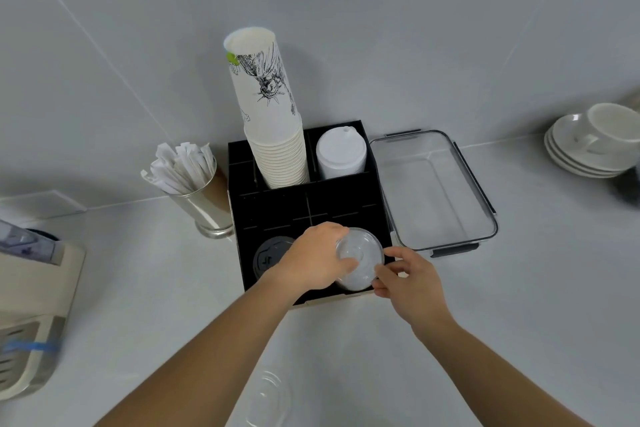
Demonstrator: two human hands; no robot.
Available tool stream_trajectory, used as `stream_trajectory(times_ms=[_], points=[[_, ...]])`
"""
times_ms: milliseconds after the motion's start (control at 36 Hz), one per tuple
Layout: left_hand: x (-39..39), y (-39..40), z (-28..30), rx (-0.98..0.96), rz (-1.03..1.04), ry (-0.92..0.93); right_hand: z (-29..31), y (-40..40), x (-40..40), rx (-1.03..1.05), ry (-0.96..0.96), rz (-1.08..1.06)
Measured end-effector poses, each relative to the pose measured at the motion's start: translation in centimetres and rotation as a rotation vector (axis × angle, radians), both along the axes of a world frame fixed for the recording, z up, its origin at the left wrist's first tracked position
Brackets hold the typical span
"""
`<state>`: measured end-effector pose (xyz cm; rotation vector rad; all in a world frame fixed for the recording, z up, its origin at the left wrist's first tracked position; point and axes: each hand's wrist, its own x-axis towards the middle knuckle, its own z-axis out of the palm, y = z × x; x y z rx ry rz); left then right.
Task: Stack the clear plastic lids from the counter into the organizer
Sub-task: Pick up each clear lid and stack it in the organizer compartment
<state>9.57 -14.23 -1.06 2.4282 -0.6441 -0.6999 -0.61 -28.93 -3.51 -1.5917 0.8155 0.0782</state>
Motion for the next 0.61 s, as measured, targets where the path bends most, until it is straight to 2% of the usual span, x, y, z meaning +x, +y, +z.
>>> stream_trajectory(times_ms=[222,611], points=[[0.0,0.0,-1.0,0.093,-0.118,-0.031,-0.2,0.0,0.2,-0.118,0.053,0.077],[0.4,-0.7,-2.0,0.210,-0.195,-0.103,0.1,0.5,-0.2,-0.297,-0.012,0.203]])
